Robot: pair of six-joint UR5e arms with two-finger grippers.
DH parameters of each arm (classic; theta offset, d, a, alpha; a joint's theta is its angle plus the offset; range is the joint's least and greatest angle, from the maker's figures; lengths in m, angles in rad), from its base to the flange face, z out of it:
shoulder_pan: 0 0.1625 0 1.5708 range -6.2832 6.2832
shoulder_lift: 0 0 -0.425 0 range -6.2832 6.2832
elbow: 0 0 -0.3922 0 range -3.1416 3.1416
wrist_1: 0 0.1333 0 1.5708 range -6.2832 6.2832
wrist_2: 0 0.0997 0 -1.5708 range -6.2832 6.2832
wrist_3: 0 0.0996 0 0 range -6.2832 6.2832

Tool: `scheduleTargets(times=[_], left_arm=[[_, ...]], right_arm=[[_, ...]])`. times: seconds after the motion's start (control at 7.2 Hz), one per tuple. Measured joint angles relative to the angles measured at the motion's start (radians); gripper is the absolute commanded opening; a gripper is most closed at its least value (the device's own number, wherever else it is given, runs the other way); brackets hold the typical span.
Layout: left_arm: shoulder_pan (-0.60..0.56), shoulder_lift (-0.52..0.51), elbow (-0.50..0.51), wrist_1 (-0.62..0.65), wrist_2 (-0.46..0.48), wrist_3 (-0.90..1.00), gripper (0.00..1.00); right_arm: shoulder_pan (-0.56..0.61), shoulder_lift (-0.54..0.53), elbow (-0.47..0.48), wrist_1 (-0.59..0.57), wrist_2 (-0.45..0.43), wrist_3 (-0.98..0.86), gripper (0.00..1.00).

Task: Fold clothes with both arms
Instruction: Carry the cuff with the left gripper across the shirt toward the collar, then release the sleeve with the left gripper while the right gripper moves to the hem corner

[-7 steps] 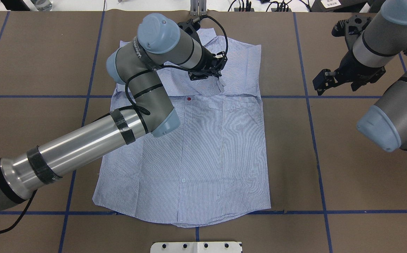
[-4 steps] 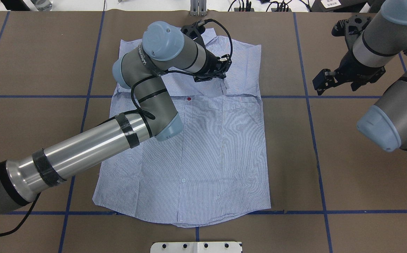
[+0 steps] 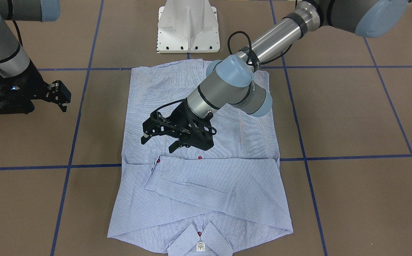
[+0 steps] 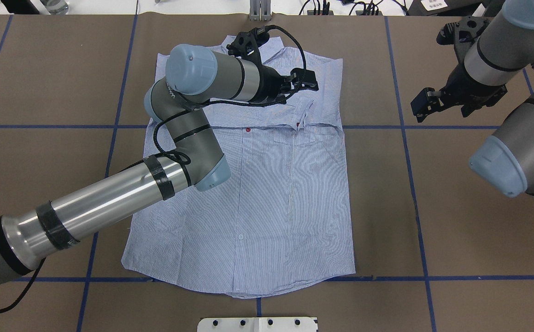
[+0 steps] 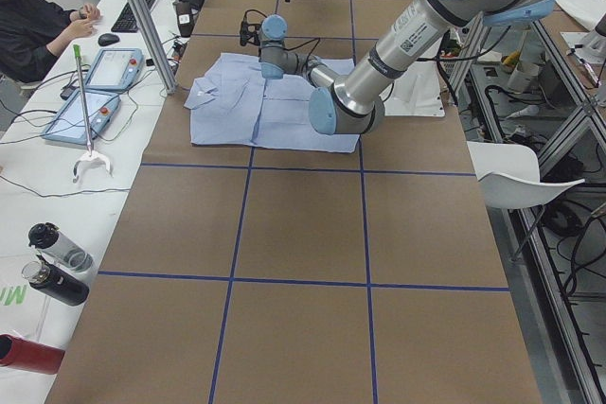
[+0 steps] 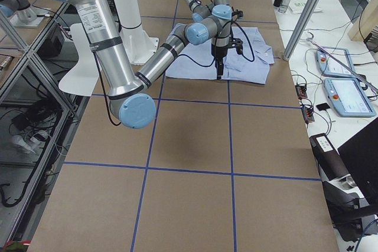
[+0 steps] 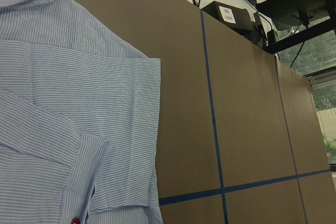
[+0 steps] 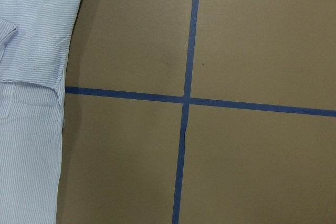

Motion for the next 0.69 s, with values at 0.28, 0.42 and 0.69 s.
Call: scheduleTargets(times=[0.28,0.42,0.69], left_arm=[[-0.006,0.111,-0.225,0.263,-0.002,0.003,1.00],[-0.014,0.175,-0.366,0.412,-0.003,0.008,1.00],[-0.042,0.291,-0.616,0.635,-0.021,0.058,1.00]], right_arm=[[-0.019,-0.006,0.026,0.037,0.011,0.064,1.00],[-0.059,-0.024,0.038,0.117,0.013,0.156,1.00],[-0.174,-0.121,0.054,0.364,0.007,0.362,1.00]])
